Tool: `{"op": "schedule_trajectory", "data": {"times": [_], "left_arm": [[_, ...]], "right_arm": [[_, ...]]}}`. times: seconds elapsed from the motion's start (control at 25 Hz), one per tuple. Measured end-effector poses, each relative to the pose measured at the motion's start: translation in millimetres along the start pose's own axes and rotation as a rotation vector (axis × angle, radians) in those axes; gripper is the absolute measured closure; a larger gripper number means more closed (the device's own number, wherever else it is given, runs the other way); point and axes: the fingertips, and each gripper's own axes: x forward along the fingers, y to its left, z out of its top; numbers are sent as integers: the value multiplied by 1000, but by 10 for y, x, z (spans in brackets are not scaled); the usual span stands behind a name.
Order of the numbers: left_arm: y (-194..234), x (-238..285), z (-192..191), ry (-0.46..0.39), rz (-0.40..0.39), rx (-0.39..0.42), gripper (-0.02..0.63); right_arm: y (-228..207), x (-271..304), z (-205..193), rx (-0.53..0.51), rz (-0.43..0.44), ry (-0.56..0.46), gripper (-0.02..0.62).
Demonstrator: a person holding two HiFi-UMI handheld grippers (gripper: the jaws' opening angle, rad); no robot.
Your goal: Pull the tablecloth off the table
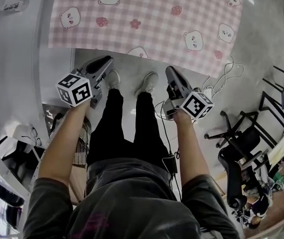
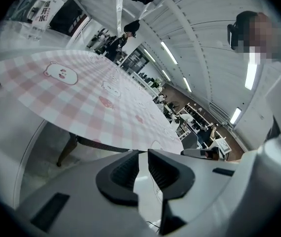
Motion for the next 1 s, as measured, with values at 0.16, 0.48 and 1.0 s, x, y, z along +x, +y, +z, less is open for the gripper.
{"op": "schedule_trajectory", "data": {"times": [0.16,0.48,1.0], "left_arm": [[147,45,-64,-14,-8,-60,512],[349,139,4,-75,-54,-180,446],[450,211,239,-160,-119,-323,488]], "right_arm": [[-137,35,-89,51,5,-4,557],[-156,189,-48,144,110,-51,466],[-208,259,175,231,133,-118,449]]}}
